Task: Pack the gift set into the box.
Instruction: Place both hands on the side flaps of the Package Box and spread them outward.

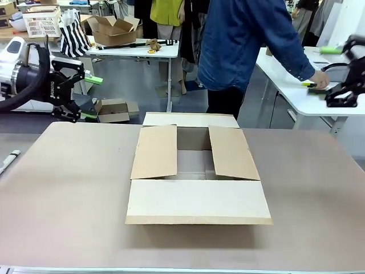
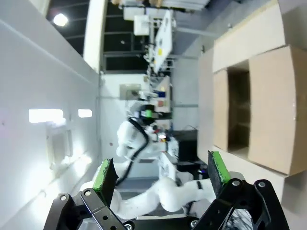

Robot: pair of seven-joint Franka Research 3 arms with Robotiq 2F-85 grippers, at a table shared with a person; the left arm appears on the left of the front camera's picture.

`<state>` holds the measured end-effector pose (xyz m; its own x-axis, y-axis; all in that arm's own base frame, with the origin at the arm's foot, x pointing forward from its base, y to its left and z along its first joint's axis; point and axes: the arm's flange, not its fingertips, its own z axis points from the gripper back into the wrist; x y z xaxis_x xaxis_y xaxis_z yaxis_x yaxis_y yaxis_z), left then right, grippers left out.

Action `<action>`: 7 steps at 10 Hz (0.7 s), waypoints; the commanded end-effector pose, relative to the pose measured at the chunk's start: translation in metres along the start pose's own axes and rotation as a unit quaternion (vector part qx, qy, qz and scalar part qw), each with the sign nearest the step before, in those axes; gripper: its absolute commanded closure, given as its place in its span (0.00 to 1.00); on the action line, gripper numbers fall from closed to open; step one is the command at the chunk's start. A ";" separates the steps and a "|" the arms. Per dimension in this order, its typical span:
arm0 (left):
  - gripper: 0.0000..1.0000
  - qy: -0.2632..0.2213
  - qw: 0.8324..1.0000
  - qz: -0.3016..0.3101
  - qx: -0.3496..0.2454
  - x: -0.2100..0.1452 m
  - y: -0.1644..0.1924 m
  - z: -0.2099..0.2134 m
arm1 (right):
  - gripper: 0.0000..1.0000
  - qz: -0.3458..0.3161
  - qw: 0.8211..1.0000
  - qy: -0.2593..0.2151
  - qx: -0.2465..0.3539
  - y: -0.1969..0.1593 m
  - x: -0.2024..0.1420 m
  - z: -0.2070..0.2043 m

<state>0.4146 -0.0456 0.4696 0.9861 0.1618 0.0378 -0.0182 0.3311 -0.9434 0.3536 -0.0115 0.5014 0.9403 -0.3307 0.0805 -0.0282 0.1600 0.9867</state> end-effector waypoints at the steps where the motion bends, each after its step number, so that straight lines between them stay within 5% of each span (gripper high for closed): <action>1: 0.00 0.017 1.000 -0.002 -0.019 -0.002 0.005 -0.001 | 0.00 -0.012 1.000 -0.019 0.022 0.018 -0.004 0.018; 7: 0.00 0.017 1.000 -0.002 -0.019 -0.002 0.005 -0.001 | 0.00 -0.012 1.000 -0.019 0.022 0.018 -0.004 0.018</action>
<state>0.4120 -0.0440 0.4651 0.9914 0.1297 0.0143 -0.0279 0.3175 -0.9479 0.3414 -0.0290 0.5194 0.9293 -0.3601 0.0824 -0.0337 0.1395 0.9897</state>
